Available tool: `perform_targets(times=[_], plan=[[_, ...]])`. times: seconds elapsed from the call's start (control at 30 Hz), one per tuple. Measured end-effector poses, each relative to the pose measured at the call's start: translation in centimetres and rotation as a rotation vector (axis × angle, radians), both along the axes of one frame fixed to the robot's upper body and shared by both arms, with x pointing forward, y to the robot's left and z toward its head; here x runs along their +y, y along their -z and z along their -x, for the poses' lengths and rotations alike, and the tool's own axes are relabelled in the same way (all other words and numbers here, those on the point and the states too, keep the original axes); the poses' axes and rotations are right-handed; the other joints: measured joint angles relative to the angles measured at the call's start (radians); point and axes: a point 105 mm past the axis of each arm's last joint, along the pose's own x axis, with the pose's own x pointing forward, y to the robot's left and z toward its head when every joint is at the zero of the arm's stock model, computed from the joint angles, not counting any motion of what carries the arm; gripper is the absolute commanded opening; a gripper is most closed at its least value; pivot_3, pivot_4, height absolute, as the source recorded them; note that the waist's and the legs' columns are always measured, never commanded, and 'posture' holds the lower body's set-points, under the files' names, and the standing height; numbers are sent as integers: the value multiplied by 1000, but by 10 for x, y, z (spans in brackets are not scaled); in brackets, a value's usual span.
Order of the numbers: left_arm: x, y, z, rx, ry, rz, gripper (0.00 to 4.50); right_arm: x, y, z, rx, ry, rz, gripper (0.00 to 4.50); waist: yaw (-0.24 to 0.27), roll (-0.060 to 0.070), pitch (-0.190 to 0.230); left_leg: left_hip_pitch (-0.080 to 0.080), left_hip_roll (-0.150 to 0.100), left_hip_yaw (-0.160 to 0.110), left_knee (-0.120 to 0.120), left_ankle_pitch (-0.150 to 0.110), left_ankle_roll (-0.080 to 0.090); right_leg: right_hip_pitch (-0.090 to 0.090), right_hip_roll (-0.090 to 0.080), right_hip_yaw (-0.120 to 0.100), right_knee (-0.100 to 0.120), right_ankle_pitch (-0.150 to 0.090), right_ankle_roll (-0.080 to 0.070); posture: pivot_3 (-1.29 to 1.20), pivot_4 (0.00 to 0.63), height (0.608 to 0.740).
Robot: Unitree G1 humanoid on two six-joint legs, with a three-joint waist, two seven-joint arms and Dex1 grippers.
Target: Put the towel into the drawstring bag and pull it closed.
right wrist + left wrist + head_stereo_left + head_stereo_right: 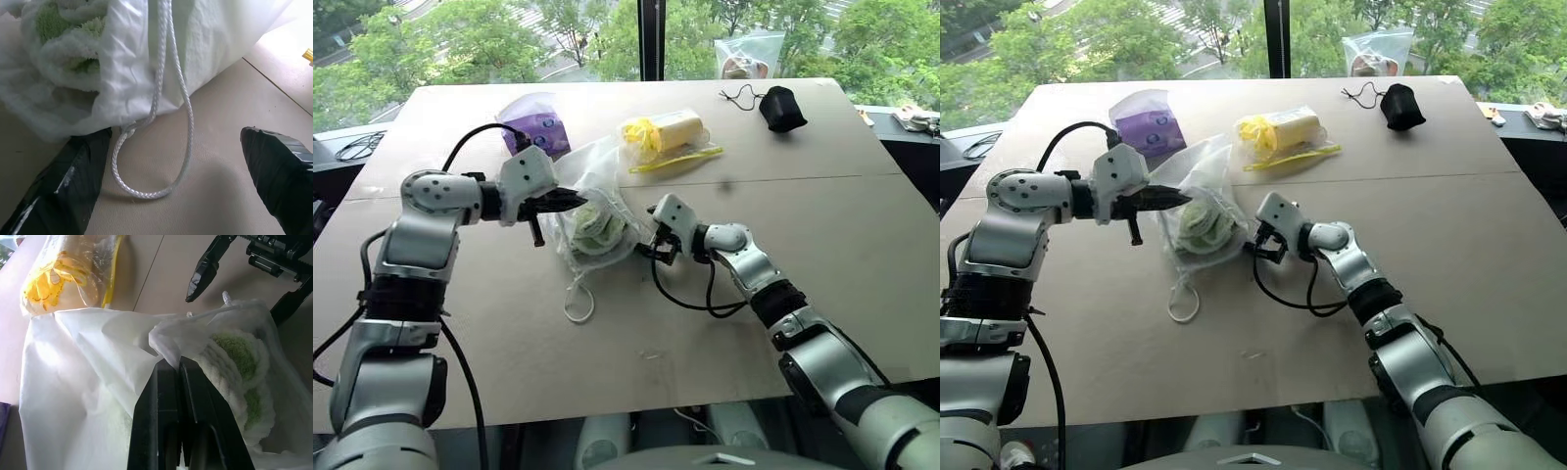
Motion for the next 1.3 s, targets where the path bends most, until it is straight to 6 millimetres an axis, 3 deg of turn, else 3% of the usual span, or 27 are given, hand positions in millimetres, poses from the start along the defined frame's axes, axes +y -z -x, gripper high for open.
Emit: perform_targets(times=[0.03,0.13,0.27,0.33,0.4,0.5,0.63,0.7,0.73,0.77,0.87,0.9,0.97,1.0,1.03,1.07,1.1,1.17,1.3], plan=[[-2,0,1,-1,6,1,0,4,1,0,3,-7,-1,4445,0,0,0,0,0,0,0,0,0,0,0,0,0,0,0,0,150,740],[-6,-2,1,-5,4,7,0,9,3,2,10,-28,-21,3639,0,0,0,0,0,0,-1,0,0,0,0,0,0,0,0,0,150,740],[-16,-1,2,-10,22,28,0,2,5,4,9,-16,-48,1692,4,0,0,0,0,0,0,0,0,0,-1,0,0,0,0,0,150,740],[-17,0,2,-7,21,33,0,-12,5,4,7,22,-63,880,11,0,0,-1,-1,0,0,0,0,0,-2,0,-1,0,0,0,150,740],[-22,1,1,-8,30,52,0,-38,4,3,-2,95,-75,54,26,0,0,-2,-2,0,0,0,0,0,-3,-1,-1,0,0,0,150,740],[-42,3,-6,-10,70,98,0,-84,-4,6,-19,241,-76,54,41,0,0,-4,-3,-2,1,0,0,0,-4,-3,-2,0,0,0,150,740],[-87,-5,-21,-40,160,166,0,-123,-19,21,-33,396,-74,54,56,0,0,-6,-3,-4,2,0,0,-1,-2,-5,-2,0,0,0,150,740],[-104,-11,-26,-18,186,216,0,-133,-26,27,-39,445,-68,54,52,1,0,-7,-3,-4,3,0,0,-1,-1,-5,-2,0,0,0,150,740],[-112,-14,-27,27,199,251,620,-139,-31,32,-42,474,-63,0,46,1,0,-7,-3,-4,3,0,0,-2,1,-5,-2,0,1,0,150,740],[-113,-13,-27,47,203,260,910,-140,-33,35,-44,485,-64,0,37,1,0,-7,-3,-4,2,0,0,-2,1,-4,-2,0,1,0,150,740],[-105,-6,-22,187,180,326,2334,-149,-33,44,-27,545,-48,0,14,1,0,-6,-2,-4,1,0,0,-2,1,-2,-2,0,1,0,150,740],[-91,-1,-16,247,147,352,2760,-151,-33,48,-23,557,-38,0,1,1,1,-5,-1,-4,0,0,0,-3,1,0,-2,0,0,0,150,740],[-41,15,14,411,14,427,3658,-159,-29,59,-4,596,-7,0,-24,1,1,-2,-2,-6,-4,0,-1,-4,2,5,-2,0,0,0,150,740],[-33,18,19,440,-10,434,3658,-164,-27,61,2,611,3,0,-23,1,1,-1,-2,-7,-5,0,-1,-4,2,5,-2,0,0,0,150,740],[-17,23,38,485,-54,438,3658,-167,-25,62,12,630,21,0,-22,1,1,-1,-2,-7,-7,0,-2,-4,1,4,-3,-1,0,0,150,740],[-14,26,47,507,-57,431,3658,-169,-25,64,9,637,27,0,-19,1,1,-1,-2,-7,-7,-1,-2,-4,1,4,-3,-1,0,0,150,740],[-8,38,70,546,-83,400,3658,-169,-26,67,8,640,35,0,-13,2,1,0,-2,-7,-8,-1,-2,-3,0,4,-4,-1,0,0,150,740],[-15,56,86,581,-97,370,3658,-170,-26,70,13,642,39,0,13,2,1,1,-4,-7,-7,-1,-3,-1,-2,3,-4,-1,0,0,150,740],[-43,103,91,535,-106,242,3658,-164,-26,72,20,615,41,0,56,2,1,0,-5,-5,-2,-1,-2,1,-5,2,-5,-3,-1,0,150,740]])
